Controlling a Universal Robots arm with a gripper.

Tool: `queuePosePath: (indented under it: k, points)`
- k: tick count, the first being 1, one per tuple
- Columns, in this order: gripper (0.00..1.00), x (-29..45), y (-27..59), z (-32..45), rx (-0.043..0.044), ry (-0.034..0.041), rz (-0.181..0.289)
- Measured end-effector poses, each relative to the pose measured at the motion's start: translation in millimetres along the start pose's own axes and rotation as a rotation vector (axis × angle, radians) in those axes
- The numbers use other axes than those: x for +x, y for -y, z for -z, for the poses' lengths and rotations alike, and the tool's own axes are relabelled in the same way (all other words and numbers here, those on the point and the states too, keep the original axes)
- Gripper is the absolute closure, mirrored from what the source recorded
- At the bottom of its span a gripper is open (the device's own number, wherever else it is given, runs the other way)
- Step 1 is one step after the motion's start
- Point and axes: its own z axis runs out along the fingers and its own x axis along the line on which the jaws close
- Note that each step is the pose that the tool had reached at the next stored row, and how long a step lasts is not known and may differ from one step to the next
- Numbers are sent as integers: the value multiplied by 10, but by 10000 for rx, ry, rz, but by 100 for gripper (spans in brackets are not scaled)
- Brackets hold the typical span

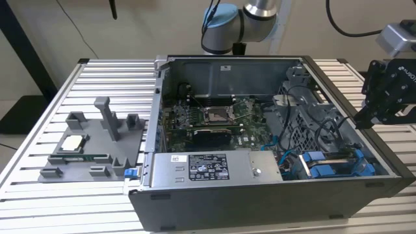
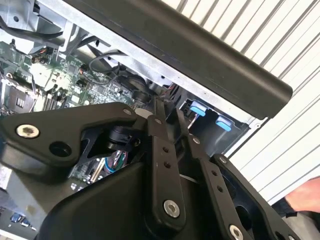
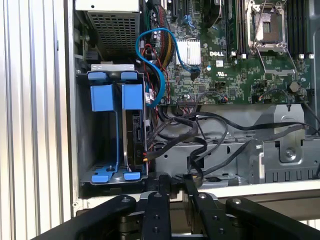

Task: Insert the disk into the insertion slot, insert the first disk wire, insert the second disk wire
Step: 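Insert the second disk wire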

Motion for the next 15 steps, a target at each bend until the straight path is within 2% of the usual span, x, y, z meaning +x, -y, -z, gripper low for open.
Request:
queuePosePath:
  k: [8,9,15]
  points:
    - [77,1,0,-3,-2,-1,0]
    - [84,0,0,-3,-2,-1,-1]
    - [84,0,-20,5,-3,-1,0]
